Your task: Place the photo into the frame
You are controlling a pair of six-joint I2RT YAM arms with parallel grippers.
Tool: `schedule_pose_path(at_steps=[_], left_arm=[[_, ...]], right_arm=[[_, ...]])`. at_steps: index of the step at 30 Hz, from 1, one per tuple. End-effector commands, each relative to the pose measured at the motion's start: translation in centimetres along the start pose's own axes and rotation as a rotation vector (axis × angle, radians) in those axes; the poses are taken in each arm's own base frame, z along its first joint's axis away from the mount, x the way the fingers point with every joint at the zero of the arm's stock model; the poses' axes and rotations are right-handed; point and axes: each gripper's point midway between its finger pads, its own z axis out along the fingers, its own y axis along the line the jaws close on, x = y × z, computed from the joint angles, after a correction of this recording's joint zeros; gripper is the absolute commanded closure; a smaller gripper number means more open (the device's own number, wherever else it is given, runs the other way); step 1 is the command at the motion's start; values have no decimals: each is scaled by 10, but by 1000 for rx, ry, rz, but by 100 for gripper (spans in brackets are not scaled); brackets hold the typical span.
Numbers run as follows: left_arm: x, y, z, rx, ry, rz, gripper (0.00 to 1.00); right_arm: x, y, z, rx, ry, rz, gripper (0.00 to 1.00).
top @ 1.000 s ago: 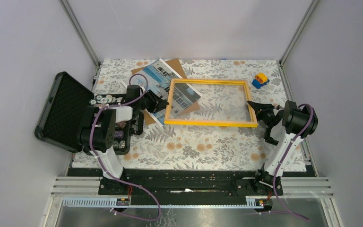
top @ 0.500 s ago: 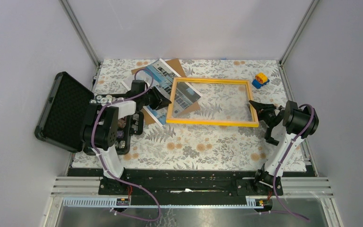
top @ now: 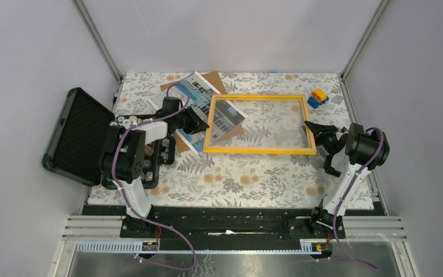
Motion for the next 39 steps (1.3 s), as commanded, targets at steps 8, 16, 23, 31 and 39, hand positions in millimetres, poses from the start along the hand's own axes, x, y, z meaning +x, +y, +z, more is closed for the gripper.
schedule_pose_path(at_steps=[8, 16, 23, 31, 39], left_arm=[[20, -12, 7, 64, 81, -11, 75], [25, -14, 11, 80, 102, -19, 76], [26, -12, 15, 75, 107, -22, 75], [28, -15, 18, 60, 111, 8, 72], [30, -13, 23, 44, 112, 11, 70]], right_arm=[[35, 67, -5, -163, 123, -69, 87], [39, 64, -5, -156, 127, -62, 100], [45, 73, -4, -171, 148, -67, 71], [49, 68, -1, -161, 159, -57, 50], [54, 73, -3, -166, 174, -61, 50]])
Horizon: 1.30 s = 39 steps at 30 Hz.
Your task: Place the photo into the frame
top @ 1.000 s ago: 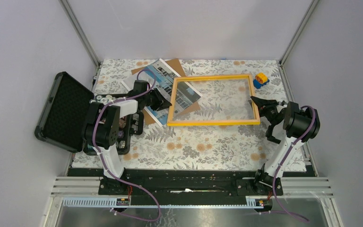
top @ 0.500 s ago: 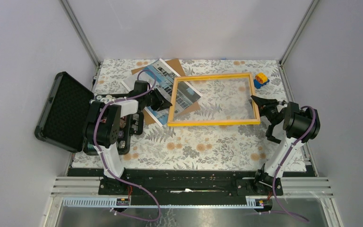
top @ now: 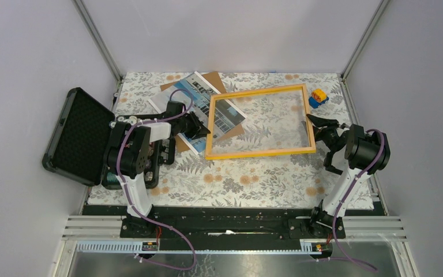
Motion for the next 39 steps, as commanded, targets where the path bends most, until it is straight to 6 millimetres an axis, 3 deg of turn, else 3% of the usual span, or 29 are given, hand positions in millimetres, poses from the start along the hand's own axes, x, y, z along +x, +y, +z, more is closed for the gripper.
schedule_pose_path(at_steps=[1, 6, 16, 21, 26, 30, 35, 39], left_arm=[[16, -35, 6, 95, 63, 58, 70], [21, -29, 10, 54, 61, 71, 71], [35, -16, 22, -67, 79, 149, 67], [53, -14, 27, -84, 114, 178, 66], [35, -40, 7, -63, 60, 301, 49], [27, -48, -7, -48, 36, 324, 35], [28, -55, -13, -9, 48, 317, 26], [17, -65, -29, 12, 8, 326, 21]], right_arm=[[44, 33, -1, -103, 149, -137, 49], [47, 35, -2, -106, 153, -141, 39], [50, 25, -4, -85, 167, -148, 32], [49, 19, -4, -74, 172, -161, 30], [44, 12, -5, -61, 179, -172, 28], [40, 14, -6, -64, 185, -185, 27], [39, 19, -4, -74, 191, -189, 28], [38, 21, -3, -76, 194, -190, 29]])
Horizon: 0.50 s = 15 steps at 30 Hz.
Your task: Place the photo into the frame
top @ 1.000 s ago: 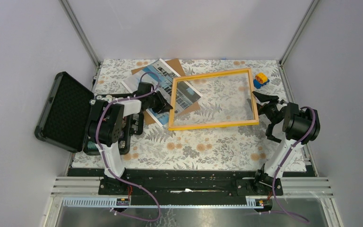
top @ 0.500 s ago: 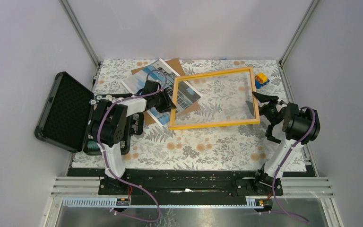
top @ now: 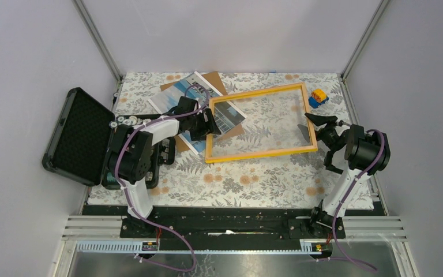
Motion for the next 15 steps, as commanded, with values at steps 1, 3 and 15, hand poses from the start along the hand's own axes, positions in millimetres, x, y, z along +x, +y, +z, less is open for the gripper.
schedule_pose_path(at_steps=[1, 3, 15], left_arm=[[-25, -37, -38, 114, -79, 52, 20], [-30, -41, -47, 127, -99, 59, 13], [-34, -26, -48, 120, -106, 17, 13]], right_arm=[[20, 22, 2, -83, 100, -146, 28], [19, 21, 3, -82, 103, -146, 27], [16, 15, 5, -72, 117, -148, 32]])
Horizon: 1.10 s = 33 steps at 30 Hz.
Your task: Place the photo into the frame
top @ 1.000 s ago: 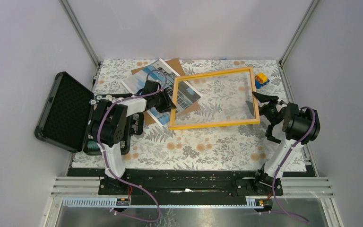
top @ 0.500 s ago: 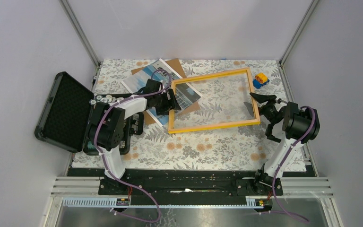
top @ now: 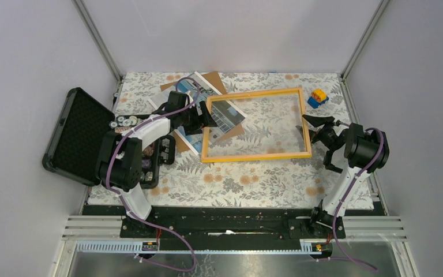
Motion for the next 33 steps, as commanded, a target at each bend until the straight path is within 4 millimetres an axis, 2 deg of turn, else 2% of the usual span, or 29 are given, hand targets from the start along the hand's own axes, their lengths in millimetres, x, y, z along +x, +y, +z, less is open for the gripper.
schedule_pose_path(at_steps=[1, 5, 11, 14, 17, 24, 28, 33], left_arm=[[-6, -12, -2, 59, -18, 13, 13], [-7, -5, -2, 30, -33, 17, 14], [-13, -16, -6, 63, -49, 20, 16], [-12, -14, -3, 65, -37, 14, 15], [-12, -12, 0, 60, -33, 11, 15], [-20, -7, -9, 37, -76, 14, 14], [-21, -8, -8, 57, -72, 4, 12], [-16, -8, -3, 87, -61, -19, 11]], right_arm=[[12, 24, 3, -94, 67, -161, 32], [11, 26, 6, -99, 69, -159, 34], [17, 31, 13, -105, 94, -155, 40], [18, 31, 15, -107, 98, -152, 43], [19, 32, 15, -108, 98, -149, 50], [20, 37, 15, -116, 99, -146, 70], [20, 38, 16, -118, 100, -148, 71], [19, 40, 16, -121, 100, -138, 58]])
